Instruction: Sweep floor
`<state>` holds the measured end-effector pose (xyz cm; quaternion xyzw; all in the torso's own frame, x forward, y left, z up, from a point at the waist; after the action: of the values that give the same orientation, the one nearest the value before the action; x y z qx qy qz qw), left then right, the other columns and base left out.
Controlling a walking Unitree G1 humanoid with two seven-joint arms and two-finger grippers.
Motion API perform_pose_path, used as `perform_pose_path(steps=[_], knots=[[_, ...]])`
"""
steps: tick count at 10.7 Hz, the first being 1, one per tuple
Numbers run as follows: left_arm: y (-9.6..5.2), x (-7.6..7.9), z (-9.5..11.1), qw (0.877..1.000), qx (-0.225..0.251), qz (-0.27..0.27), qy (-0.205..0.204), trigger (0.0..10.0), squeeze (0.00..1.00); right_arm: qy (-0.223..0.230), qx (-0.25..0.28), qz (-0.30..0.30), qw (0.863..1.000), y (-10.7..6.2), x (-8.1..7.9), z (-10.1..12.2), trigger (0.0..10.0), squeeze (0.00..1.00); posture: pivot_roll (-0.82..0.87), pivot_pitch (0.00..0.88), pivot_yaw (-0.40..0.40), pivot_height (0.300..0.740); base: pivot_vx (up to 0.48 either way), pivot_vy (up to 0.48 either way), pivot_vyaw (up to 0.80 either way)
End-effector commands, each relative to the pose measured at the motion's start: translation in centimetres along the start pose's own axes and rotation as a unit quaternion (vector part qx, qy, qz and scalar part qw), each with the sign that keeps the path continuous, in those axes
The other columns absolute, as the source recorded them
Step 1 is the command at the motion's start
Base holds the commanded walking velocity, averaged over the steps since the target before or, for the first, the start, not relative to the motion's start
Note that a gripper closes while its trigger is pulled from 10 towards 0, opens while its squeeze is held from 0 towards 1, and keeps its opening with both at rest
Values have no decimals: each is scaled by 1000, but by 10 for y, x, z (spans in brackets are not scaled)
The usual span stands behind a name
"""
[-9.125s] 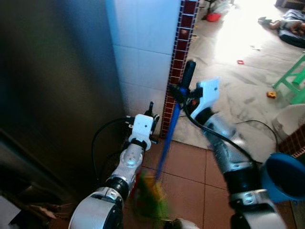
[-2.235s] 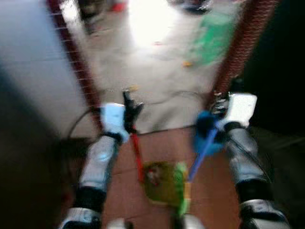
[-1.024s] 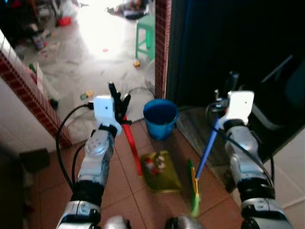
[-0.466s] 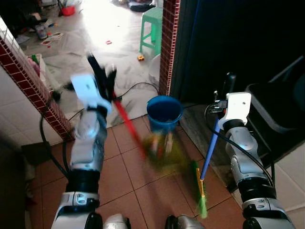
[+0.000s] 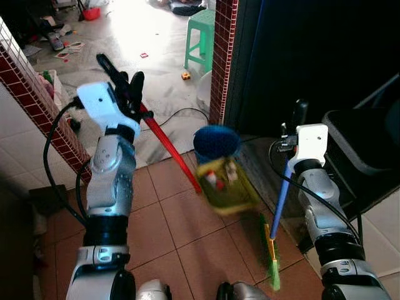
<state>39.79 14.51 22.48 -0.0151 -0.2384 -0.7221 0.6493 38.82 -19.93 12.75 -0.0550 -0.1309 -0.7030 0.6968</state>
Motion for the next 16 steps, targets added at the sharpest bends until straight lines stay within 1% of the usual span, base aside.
perform_pose_path(steps=[1,3,6,10,12,13,16], knots=[[9,8,45,997,76,-13,-7,10000,0,-6,19,5,1000,3,-2,10,10000,0,-83,0,-3,740,0,0,0],[15,1,59,995,96,-3,-1,10000,0,-6,20,9,1000,3,-5,10,10000,0,-82,0,-2,740,0,0,0],[22,-2,76,993,119,-4,12,10000,0,-8,19,8,1000,2,-4,8,10000,0,-84,0,1,740,353,0,0],[25,0,79,992,126,-9,28,10000,0,-3,19,13,1000,1,-8,7,10000,0,-78,0,2,740,471,0,0],[28,-3,84,990,136,1,28,10000,0,-3,19,17,1000,1,-10,7,10000,0,-79,0,-1,740,472,0,0],[28,-1,86,989,140,-2,38,10000,0,-4,19,18,1000,0,-10,7,10000,0,-81,0,-1,740,461,0,0],[29,-3,87,989,144,4,44,10000,0,-5,17,18,1000,-1,-11,6,10000,0,-83,0,1,740,444,0,0]])
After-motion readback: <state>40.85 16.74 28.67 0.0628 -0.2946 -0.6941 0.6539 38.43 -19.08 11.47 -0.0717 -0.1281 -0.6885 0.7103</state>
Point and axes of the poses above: a point about 5 cm out from each wrist's last joint towards the gripper, its own y axis pointing out of the wrist towards the gripper, its own z axis along the axis of the wrist's last joint, x = y × z, the point moved 6 cm from there along y, pointing out of the wrist towards the gripper, and after that the axes turned 3 degrees about -y, right-handed, at the moved point
